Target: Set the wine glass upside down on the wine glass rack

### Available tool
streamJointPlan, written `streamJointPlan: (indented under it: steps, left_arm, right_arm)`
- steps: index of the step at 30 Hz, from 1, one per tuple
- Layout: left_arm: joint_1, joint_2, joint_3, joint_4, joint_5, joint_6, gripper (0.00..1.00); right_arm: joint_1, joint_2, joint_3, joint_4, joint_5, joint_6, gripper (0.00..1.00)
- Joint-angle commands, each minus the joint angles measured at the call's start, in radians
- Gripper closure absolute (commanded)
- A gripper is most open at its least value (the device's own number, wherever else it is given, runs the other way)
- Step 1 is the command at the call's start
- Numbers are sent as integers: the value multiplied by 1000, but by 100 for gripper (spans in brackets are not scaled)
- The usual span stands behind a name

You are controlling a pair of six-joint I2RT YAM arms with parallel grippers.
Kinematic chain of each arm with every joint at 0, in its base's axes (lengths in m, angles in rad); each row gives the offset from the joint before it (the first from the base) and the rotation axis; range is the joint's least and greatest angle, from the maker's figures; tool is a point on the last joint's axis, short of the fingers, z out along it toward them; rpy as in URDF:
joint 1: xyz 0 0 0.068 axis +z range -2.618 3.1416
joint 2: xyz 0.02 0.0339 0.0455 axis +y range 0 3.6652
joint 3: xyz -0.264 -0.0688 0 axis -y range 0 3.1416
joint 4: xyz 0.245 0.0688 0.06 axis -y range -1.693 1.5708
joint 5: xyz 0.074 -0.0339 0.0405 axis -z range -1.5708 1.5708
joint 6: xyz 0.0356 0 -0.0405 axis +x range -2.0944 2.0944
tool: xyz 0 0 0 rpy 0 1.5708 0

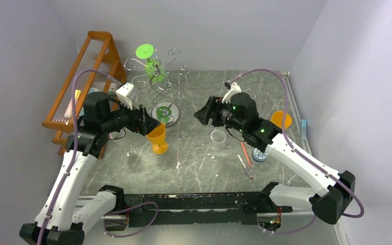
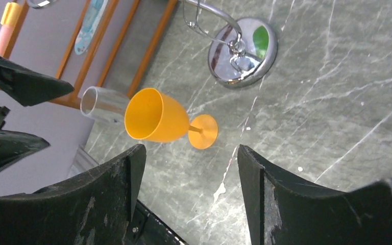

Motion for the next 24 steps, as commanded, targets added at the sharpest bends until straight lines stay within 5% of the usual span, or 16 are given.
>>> streamJointPlan:
  steps: [1,5,11,19,24]
  left_arm:
    - [-42,13,-54,-2,-32,15,11]
    - [-93,26,-124,54,-117,-20,17]
    - [-211,108,-139,69,-322,-56,42]
    - [-324,210,-125,20,-458,-66,38]
    - [-381,255,-124,-8,-544,-81,47]
  right_arm:
    - [2,2,-53,53,-15,48,30]
    - [2,3,-76,72,-1,74,38]
    - [2,-56,-127,134,28,101,42]
    - [2,-61,-135,110,44,108,42]
    - [2,-54,-131,113,22,104,42]
